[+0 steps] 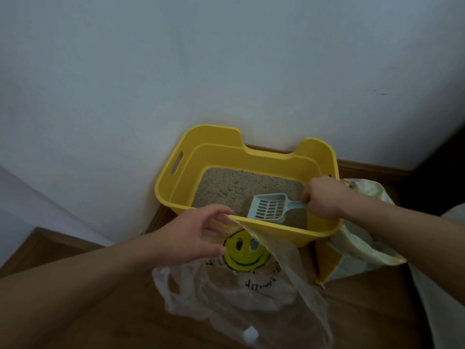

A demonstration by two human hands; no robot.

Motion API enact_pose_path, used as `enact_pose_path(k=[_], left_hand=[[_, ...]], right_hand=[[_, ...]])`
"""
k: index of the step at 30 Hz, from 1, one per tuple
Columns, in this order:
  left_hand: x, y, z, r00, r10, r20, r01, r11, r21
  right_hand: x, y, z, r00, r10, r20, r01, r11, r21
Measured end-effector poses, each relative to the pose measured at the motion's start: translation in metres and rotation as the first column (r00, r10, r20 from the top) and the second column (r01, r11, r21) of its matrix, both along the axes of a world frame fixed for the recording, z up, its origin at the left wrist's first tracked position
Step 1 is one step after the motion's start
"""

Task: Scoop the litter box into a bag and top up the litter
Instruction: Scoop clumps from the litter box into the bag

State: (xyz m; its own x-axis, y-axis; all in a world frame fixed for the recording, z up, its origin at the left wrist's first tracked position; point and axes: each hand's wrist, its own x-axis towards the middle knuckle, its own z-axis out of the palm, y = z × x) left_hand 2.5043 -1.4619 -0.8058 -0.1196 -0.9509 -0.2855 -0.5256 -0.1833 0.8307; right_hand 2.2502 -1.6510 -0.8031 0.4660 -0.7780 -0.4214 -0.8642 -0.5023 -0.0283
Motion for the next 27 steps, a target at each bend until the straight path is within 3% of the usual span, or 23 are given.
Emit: enact_pose_path(k=[7, 15, 27], left_hand=[[0.003, -0.004, -0.003, 0.996, 0.065, -0.068, -0.065, 0.998, 0.007], [0.004, -0.012, -0.011, 0.987, 0.153, -0.041, -0.156, 0.985, -0.075], [0.012, -0.018, -0.029, 0.924, 0.325, -0.199, -0.325, 0.945, 0.034]], right_hand=[[0.004, -0.001, -0.009, 0.995, 0.001, -0.098, -0.005, 0.999, -0.038], [0.003, -0.014, -0.035, 0.995, 0.05, -0.089, -0.046, 0.997, 0.056], [0.037, -0.017, -0.062, 0.991, 0.074, 0.107, -0.086, 0.99, 0.109]])
